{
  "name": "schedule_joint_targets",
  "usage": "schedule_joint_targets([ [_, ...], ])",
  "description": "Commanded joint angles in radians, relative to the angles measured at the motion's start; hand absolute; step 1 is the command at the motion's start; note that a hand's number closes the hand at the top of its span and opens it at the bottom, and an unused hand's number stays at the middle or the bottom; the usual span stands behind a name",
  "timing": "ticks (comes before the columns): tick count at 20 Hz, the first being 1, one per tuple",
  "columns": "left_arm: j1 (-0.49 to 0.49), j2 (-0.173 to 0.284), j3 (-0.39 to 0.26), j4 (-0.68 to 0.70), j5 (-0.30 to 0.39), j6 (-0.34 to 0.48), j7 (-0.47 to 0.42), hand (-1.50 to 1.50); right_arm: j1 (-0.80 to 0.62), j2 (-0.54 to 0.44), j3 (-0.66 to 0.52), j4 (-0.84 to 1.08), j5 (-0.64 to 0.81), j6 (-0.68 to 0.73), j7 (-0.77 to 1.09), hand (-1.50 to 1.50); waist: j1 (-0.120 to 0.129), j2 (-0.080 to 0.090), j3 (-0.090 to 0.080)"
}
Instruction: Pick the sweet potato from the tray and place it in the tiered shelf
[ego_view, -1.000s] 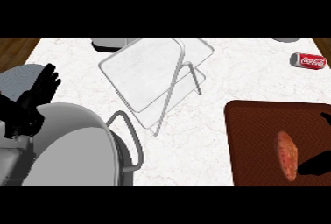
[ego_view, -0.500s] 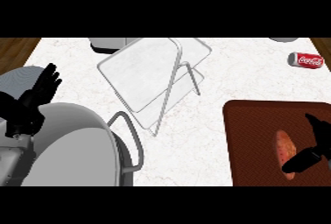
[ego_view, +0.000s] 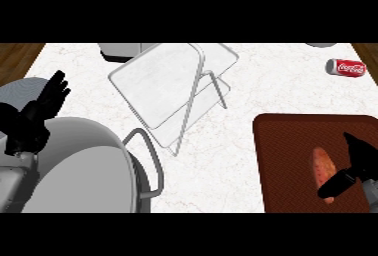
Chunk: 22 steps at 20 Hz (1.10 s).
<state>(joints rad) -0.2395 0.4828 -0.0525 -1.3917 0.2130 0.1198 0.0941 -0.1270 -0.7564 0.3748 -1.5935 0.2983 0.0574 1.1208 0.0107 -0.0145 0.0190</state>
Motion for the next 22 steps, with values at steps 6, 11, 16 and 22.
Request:
schedule_joint_targets([
  [6, 0.138, -0.102, -0.154, 0.034, -0.039, -0.073, -0.018, 0.00, -0.017, 0.049, 0.031, 0.070, 0.044, 0.014, 0.108, -1.50, 0.004, 0.021, -0.021],
  [11, 0.099, -0.125, -0.151, 0.065, -0.051, -0.057, -0.009, 0.00, -0.027, 0.044, 0.015, 0.098, 0.032, 0.047, 0.075, -1.50, -0.013, 0.025, -0.022],
  [16, 0.114, -0.110, -0.143, 0.029, -0.052, -0.073, -0.008, 0.00, -0.013, 0.088, 0.039, 0.161, 0.073, 0.020, 0.044, -1.50, 0.002, 0.020, -0.020],
  [22, 0.135, -0.103, -0.139, 0.037, -0.038, -0.099, -0.020, 0.00, -0.029, 0.118, 0.062, 0.181, 0.104, 0.014, -0.037, 1.50, 0.012, 0.022, -0.020],
])
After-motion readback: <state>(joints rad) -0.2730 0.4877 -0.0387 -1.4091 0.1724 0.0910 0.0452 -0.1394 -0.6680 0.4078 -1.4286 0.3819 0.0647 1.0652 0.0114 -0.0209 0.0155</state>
